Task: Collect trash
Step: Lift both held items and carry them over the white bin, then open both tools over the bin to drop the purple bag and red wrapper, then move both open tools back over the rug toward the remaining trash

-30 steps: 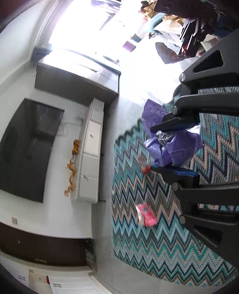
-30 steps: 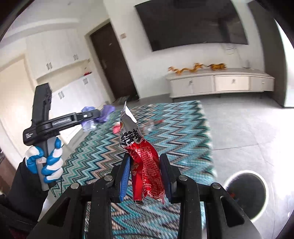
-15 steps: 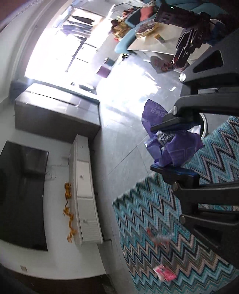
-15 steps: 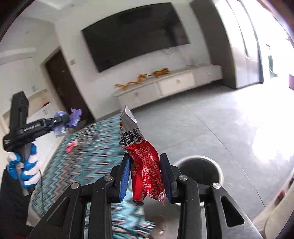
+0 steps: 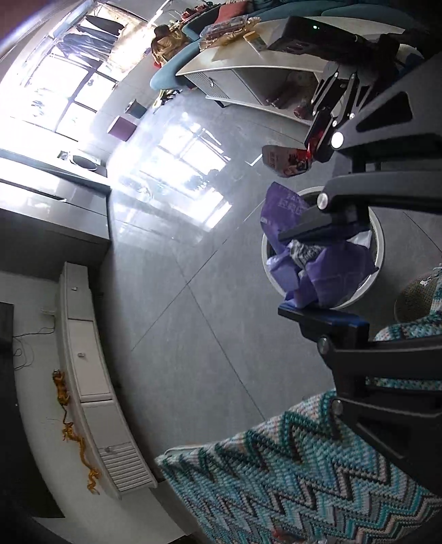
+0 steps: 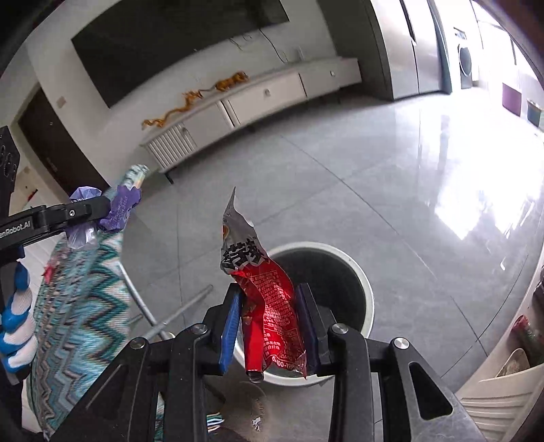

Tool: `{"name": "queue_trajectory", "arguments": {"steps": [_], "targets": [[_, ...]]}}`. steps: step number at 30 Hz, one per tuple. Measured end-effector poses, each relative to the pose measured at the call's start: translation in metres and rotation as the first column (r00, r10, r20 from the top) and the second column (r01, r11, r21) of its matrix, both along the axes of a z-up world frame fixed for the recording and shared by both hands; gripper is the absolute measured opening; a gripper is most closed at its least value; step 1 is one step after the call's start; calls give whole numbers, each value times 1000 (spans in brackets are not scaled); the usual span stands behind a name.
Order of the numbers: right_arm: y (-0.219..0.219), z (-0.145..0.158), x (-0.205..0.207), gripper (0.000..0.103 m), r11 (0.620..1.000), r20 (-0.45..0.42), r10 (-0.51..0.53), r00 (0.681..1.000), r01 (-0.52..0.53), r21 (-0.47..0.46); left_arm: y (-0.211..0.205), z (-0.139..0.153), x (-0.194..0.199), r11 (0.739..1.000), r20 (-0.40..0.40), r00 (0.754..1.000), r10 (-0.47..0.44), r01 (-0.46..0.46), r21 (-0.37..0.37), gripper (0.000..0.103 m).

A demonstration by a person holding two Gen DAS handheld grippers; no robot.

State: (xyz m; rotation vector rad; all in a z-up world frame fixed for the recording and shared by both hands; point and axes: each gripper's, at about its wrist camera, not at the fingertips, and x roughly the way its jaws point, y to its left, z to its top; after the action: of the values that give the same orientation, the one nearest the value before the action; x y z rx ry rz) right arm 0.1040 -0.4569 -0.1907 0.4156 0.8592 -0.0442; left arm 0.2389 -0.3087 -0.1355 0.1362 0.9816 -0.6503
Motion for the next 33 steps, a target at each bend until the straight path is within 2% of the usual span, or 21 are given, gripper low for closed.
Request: {"name": "queue_trajectory", "arguments": {"steps": [4,6,8,10,12,16,19,23,33], "targets": [[-10,-26,22,32,1000,-52,-10,999,10,12,-21,-27,10,1000,-63,998,-20,20,6,36],[-14,-36,29,34,1000,-74,-13,997,14,12,-32,-36,12,999,-90,995,-43,43,1,40],[-15,-44,34,36,1000,-96,-23,995,23,3,-40,-43,12,998,-112,992,-65,64,-10,53],[-16,-50,36,42,999,-112,-32,993,32,2,-45,-46,12,997,-122,989,-80,79,-17,58],[-18,-55,35,53,999,-124,-45,991,45,-3,-47,-47,10,996,-132,987,-87,85,-23,59],[-22,-55,22,55,997,-126,-71,990,72,6,-39,-39,12,996,-104,991,-85,82,-33,59],[-25,-49,13,55,997,-106,-80,991,82,12,-33,-25,9,997,-42,997,-68,66,-40,59],[-20,-25,-2,55,996,-56,-85,995,86,9,-14,-1,-3,997,44,998,-36,39,-65,59],[10,66,-57,55,998,131,-42,990,49,-45,48,77,-55,993,213,976,45,-20,-118,59]]}}
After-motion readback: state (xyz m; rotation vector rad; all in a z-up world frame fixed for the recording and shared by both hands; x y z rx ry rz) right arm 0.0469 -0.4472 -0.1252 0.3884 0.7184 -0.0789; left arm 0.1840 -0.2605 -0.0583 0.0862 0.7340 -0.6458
